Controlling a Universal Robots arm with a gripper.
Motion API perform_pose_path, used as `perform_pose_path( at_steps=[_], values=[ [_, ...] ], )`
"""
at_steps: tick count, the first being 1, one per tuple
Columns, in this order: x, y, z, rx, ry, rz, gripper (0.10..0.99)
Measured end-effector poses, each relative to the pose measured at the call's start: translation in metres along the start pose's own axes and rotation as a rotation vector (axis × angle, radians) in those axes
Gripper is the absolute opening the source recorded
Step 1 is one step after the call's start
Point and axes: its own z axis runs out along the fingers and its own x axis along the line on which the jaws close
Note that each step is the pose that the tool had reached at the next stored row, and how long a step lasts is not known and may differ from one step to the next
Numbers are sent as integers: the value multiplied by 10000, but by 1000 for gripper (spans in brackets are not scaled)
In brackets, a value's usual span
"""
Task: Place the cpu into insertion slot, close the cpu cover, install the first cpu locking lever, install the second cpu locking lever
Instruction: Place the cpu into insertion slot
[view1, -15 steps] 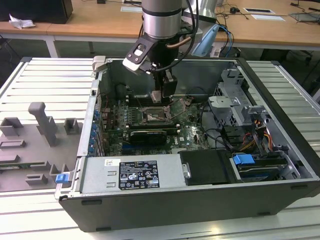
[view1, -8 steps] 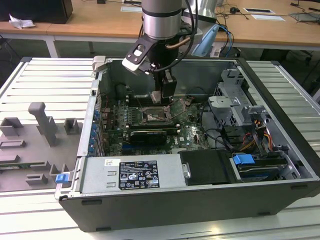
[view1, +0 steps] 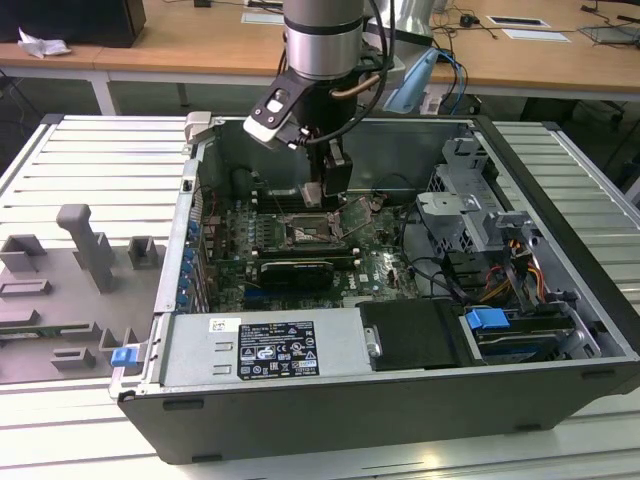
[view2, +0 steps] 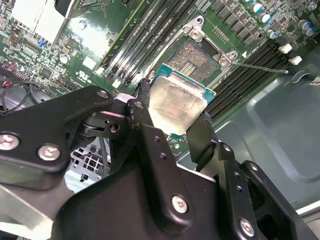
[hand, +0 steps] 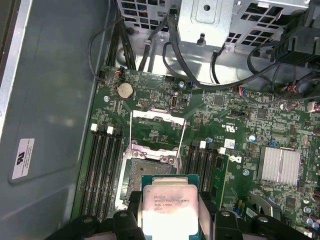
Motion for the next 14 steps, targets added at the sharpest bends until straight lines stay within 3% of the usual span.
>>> perform_pose_path(
  at_steps=[5, 14],
  values=[
    [-1, -9, 97, -5, -26, 282, 533],
    [-2, -14, 147, -5, -26, 283, 533]
  ],
)
